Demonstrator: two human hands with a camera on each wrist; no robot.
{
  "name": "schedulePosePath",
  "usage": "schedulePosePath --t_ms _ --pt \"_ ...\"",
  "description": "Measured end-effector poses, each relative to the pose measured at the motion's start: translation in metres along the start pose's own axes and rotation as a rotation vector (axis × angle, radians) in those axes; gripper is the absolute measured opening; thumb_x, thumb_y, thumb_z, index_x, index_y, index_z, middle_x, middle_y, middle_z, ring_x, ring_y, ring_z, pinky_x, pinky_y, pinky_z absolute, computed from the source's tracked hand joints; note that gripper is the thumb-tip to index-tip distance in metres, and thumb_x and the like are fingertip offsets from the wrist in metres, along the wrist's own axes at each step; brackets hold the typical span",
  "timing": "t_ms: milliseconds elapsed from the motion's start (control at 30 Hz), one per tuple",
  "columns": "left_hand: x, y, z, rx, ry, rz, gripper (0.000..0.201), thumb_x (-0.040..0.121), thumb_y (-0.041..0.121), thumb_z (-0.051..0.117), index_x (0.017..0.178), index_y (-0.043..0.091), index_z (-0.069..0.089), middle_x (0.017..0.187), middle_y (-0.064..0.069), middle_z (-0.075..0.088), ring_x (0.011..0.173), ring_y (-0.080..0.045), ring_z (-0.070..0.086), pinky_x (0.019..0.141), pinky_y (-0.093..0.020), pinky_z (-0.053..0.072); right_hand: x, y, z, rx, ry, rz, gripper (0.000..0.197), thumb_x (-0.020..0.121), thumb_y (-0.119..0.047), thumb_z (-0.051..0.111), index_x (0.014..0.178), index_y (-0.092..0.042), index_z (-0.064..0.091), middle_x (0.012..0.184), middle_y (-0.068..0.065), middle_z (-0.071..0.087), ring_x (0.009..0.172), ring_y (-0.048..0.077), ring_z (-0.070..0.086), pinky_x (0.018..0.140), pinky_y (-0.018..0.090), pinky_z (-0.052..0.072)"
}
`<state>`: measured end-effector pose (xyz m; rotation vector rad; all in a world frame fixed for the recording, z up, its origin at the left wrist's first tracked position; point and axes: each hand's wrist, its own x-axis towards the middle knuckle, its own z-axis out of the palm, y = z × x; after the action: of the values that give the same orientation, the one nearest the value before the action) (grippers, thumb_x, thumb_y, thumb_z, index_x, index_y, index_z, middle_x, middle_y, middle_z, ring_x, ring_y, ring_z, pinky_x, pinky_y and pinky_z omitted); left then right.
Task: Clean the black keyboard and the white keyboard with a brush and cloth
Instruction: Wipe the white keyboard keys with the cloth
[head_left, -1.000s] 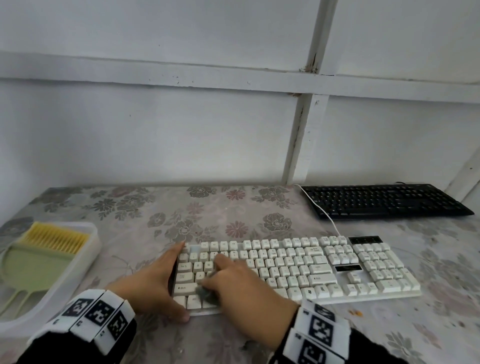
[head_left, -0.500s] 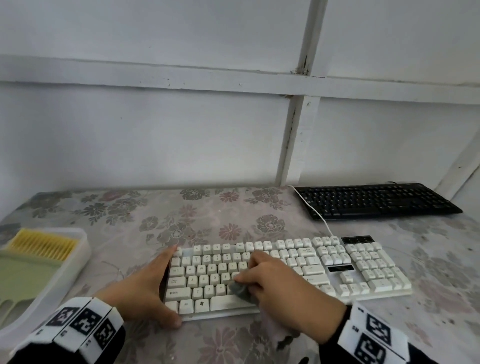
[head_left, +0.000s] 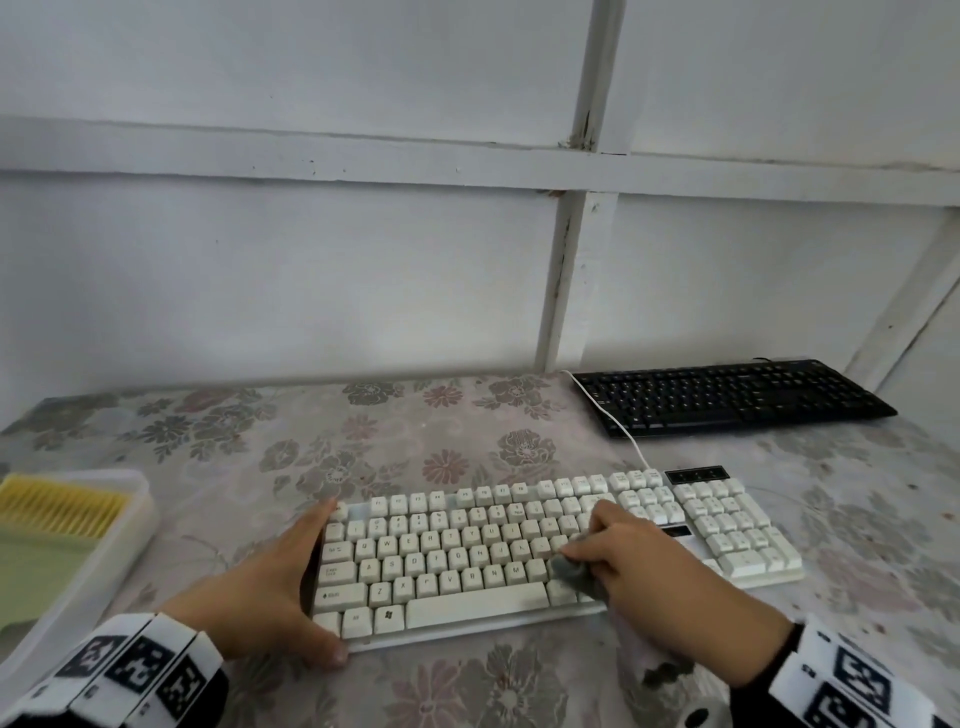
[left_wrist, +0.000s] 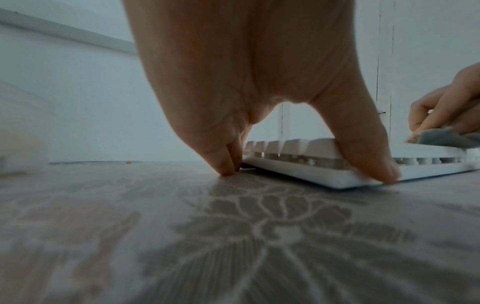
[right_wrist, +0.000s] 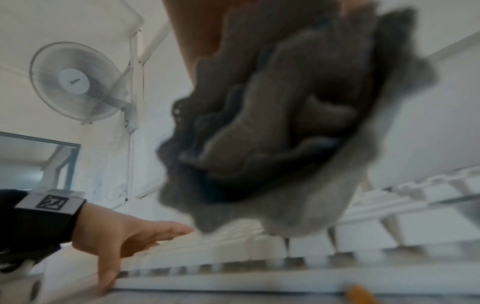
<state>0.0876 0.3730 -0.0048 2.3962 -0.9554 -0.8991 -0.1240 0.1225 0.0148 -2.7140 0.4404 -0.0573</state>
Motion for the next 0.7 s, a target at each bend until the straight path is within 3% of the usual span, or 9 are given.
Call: schedulePosePath --t_ms 67,133,233,433,467,567,700 --pt "0.000 0.000 0.000 0.006 0.001 -0.001 0.145 0.042 0.050 0.087 0.144 0.033 -0.014 0.153 0.011 0.009 0.137 -0.008 0.018 0.115 -0.028 0.016 -0.004 0.010 -0.008 -0.005 0.011 0.051 0.024 0.093 -0.037 0.054 0.092 -0.023 0.074 0.083 -0.010 0.040 0.078 0.006 0.050 0.077 0.023 0.047" --pt "0.000 0.000 0.000 0.009 -0.006 -0.009 0.149 0.036 0.054 0.086 0.144 0.033 -0.014 0.153 0.011 0.011 0.137 -0.008 0.020 0.115 -0.028 0.018 -0.007 0.021 -0.017 -0.072 0.010 0.119 0.028 0.093 -0.040 0.053 0.089 -0.021 0.074 0.081 -0.011 0.038 0.073 0.004 0.047 0.065 0.012 0.038" --pt "0.002 -0.003 0.001 -0.002 0.001 0.010 0.147 0.038 0.051 0.087 0.144 0.034 -0.013 0.153 0.011 0.012 0.136 -0.007 0.023 0.115 -0.028 0.019 -0.010 0.024 -0.029 -0.144 -0.013 0.169 0.031 0.096 -0.037 0.048 0.095 -0.019 0.072 0.083 -0.012 0.036 0.073 0.001 0.043 0.059 0.012 0.033" --pt "0.002 -0.005 0.002 -0.021 0.008 0.014 0.146 0.036 0.053 0.087 0.143 0.038 -0.011 0.151 0.013 0.016 0.134 -0.006 0.025 0.114 -0.029 0.021 0.011 -0.042 -0.014 0.045 -0.067 -0.057 0.026 0.097 -0.021 0.049 0.116 -0.027 0.066 0.086 -0.021 0.031 0.079 -0.005 0.040 0.062 0.006 0.030" --pt "0.002 -0.005 0.002 -0.025 0.004 0.022 0.147 0.035 0.053 0.087 0.144 0.036 -0.010 0.152 0.013 0.015 0.134 -0.006 0.024 0.114 -0.027 0.020 0.016 -0.051 -0.006 0.047 -0.087 -0.099 0.026 0.097 -0.018 0.049 0.114 -0.025 0.067 0.085 -0.018 0.031 0.082 0.002 0.045 0.064 0.007 0.029" --pt "0.002 -0.004 0.001 -0.043 -0.014 0.035 0.150 0.030 0.058 0.084 0.144 0.034 -0.010 0.152 0.012 0.014 0.134 -0.005 0.022 0.113 -0.025 0.019 0.019 -0.057 0.012 -0.004 -0.122 -0.114 0.025 0.094 -0.014 0.049 0.107 -0.022 0.069 0.092 -0.004 0.034 0.093 0.023 0.048 0.072 0.026 0.038" --pt "0.002 -0.004 0.001 -0.022 0.001 0.036 0.150 0.030 0.059 0.085 0.144 0.035 -0.010 0.151 0.013 0.015 0.134 -0.005 0.024 0.114 -0.027 0.020 0.009 -0.036 0.008 -0.010 -0.086 -0.018 0.023 0.096 -0.028 0.048 0.096 -0.023 0.070 0.086 -0.010 0.033 0.090 0.019 0.046 0.076 0.027 0.036"
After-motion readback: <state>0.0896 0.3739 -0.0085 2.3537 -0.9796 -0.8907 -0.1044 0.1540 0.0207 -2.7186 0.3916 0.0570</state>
